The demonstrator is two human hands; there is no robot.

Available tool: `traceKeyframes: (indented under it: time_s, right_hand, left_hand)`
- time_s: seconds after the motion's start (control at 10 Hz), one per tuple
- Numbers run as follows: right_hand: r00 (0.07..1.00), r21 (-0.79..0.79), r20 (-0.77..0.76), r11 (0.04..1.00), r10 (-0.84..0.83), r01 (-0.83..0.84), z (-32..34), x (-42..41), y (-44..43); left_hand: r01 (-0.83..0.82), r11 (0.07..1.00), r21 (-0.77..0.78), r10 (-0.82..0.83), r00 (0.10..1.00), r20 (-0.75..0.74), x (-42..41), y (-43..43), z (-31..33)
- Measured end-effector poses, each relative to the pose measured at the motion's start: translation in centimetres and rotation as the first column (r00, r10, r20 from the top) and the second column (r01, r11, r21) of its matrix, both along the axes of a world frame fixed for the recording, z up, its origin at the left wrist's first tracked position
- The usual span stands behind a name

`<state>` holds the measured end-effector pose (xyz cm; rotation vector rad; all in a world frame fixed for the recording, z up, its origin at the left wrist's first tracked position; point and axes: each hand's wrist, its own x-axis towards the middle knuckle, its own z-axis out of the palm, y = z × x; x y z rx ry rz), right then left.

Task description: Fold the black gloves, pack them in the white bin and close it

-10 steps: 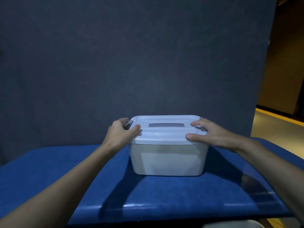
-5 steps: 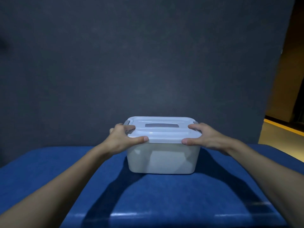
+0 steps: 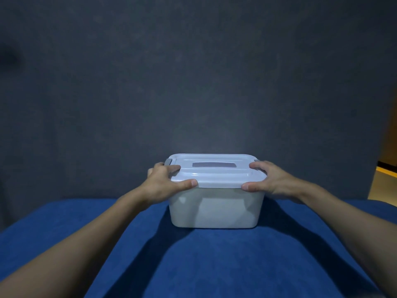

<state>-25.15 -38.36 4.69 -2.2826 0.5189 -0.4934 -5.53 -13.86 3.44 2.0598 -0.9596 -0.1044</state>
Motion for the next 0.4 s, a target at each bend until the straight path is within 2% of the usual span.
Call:
traceKeyframes:
  time_s: [0.2, 0.4]
  right_hand:
    - [1.000, -0.021, -0.020, 1.000, -0.013, 0.013, 0.0, -0.1, 0.0]
    - [0.999, -0.005, -0.031, 1.000, 0.031, -0.031, -0.2, 0.0, -1.5]
  left_hand:
    - [-0.014, 0.997, 0.074, 0.011, 0.999, 0.040, 0.0, 0.3, 0.4]
    - [-0.018, 0.994, 0.104, 0.020, 1.000, -0.021, -0.4, 0.8, 1.0]
